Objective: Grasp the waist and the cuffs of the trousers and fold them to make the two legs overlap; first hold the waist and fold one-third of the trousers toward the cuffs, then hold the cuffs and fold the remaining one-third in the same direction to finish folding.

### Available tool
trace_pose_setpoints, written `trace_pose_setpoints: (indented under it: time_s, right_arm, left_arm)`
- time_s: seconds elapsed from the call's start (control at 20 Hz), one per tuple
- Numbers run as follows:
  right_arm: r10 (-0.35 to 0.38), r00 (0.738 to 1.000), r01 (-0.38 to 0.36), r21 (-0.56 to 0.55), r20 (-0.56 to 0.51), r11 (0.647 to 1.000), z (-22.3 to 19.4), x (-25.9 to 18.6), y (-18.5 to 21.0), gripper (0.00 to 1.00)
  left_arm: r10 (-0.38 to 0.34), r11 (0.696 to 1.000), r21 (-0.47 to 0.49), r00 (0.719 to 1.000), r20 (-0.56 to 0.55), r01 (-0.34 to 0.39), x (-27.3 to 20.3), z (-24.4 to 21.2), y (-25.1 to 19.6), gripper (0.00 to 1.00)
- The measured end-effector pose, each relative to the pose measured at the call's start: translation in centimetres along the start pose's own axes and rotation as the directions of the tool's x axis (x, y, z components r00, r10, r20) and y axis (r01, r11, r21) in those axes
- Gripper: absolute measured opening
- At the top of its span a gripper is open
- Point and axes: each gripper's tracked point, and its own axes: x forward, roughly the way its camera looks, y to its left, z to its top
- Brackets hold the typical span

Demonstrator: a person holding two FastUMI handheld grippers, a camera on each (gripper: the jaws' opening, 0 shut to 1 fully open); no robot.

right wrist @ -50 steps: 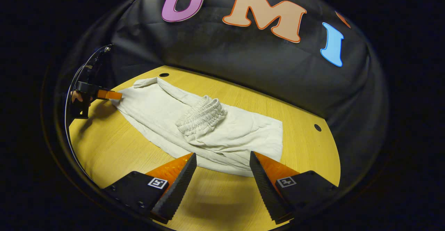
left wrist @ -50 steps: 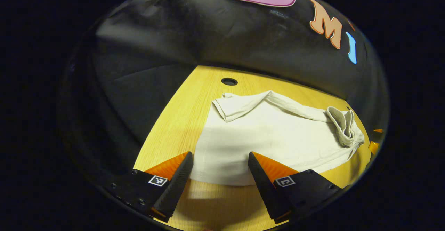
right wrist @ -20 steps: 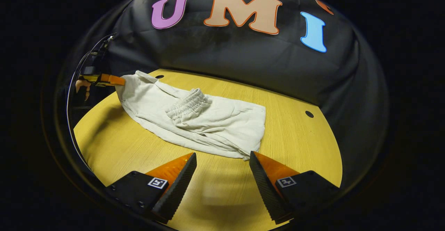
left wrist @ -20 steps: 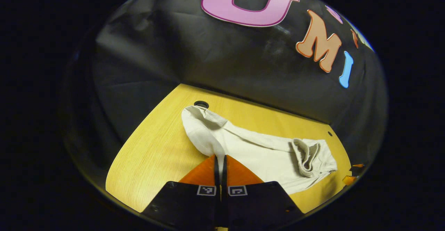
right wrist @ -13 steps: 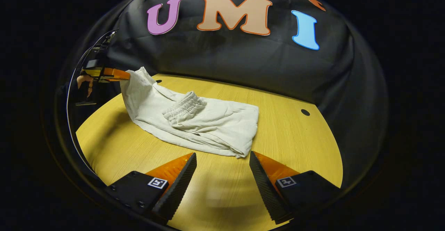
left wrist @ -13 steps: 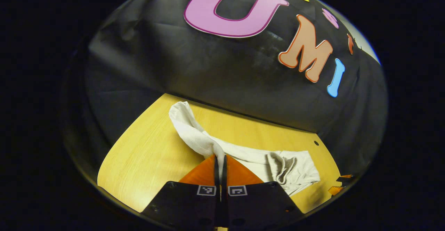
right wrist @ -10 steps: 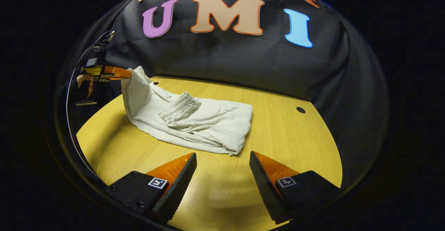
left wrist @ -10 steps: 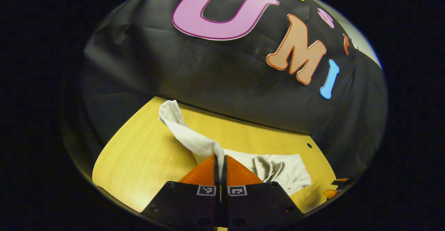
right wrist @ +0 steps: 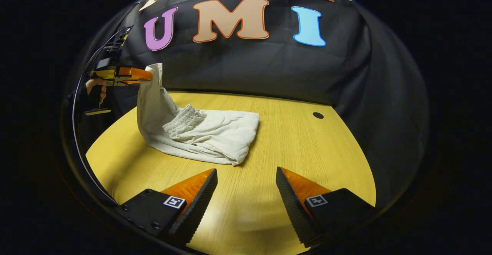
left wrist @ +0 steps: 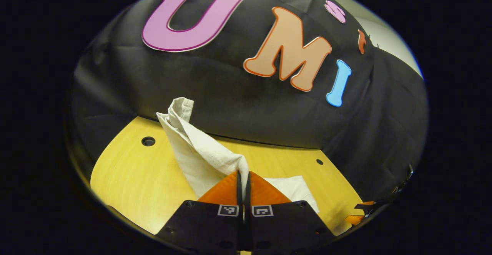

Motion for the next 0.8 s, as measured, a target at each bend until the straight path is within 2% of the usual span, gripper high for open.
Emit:
trace_pose_setpoints:
  time_s: [0.3, 0.5, 0.65, 0.8]
  right_arm:
    - [-0.005, 1.000, 0.005, 0.027, -0.002, 1.000, -0.8, -0.9, -2.4, 0.99]
    - [-0.017, 1.000, 0.017, 0.034, -0.013, 0.999, -1.5, -1.8, -4.2, 0.99]
    - [-0.029, 0.999, 0.030, 0.040, -0.021, 0.999, -2.2, -2.4, -5.6, 0.98]
    - [-0.040, 0.999, 0.041, 0.048, -0.030, 0.998, -2.9, -2.8, -6.9, 0.99]
  left_arm:
    - [-0.073, 0.996, 0.047, 0.996, -0.040, 0.075, 2.8, -1.7, -6.7, 0.00]
    - [-0.131, 0.990, 0.045, 0.989, -0.073, 0.135, 5.2, -3.8, -11.4, 0.00]
    - [-0.138, 0.987, 0.068, 0.982, -0.129, 0.147, 7.3, -7.3, -13.6, 0.00]
    - [-0.111, 0.983, 0.120, 0.973, -0.201, 0.137, 8.8, -11.5, -14.6, 0.00]
